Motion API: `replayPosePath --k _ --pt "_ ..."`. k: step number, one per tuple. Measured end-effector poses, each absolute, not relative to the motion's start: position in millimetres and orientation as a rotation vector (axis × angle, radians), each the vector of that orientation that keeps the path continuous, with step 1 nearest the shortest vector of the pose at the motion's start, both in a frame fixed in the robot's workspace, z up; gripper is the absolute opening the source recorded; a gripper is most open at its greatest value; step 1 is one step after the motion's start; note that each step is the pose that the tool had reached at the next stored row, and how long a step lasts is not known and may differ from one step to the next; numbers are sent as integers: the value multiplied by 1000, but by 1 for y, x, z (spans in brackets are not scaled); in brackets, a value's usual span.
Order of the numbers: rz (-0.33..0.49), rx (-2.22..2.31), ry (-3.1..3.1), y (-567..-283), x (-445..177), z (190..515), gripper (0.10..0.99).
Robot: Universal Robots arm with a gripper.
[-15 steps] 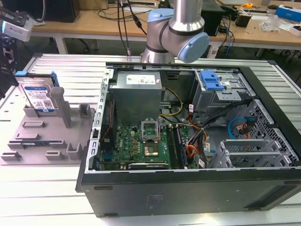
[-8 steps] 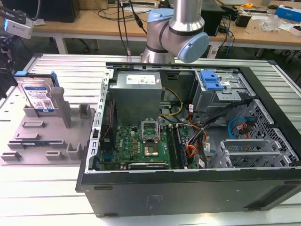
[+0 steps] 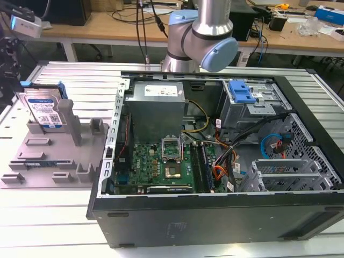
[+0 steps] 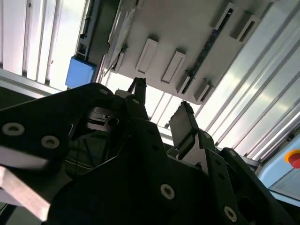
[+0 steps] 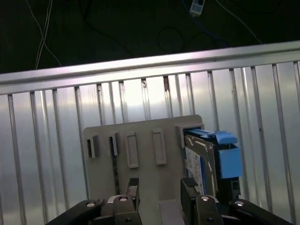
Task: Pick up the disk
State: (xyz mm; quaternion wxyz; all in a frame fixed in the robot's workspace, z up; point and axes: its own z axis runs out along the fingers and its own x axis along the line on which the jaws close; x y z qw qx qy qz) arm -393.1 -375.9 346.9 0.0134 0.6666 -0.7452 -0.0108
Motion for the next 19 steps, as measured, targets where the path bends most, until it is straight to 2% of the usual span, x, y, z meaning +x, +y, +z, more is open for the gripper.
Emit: replayPosePath --k 9,14,19 --pt "-25 2128 -2268 -331 -393 347 482" --pt "-22 2146 -2249 -317 -393 347 482" --pt "5 2201 -2173 -315 -394 346 482"
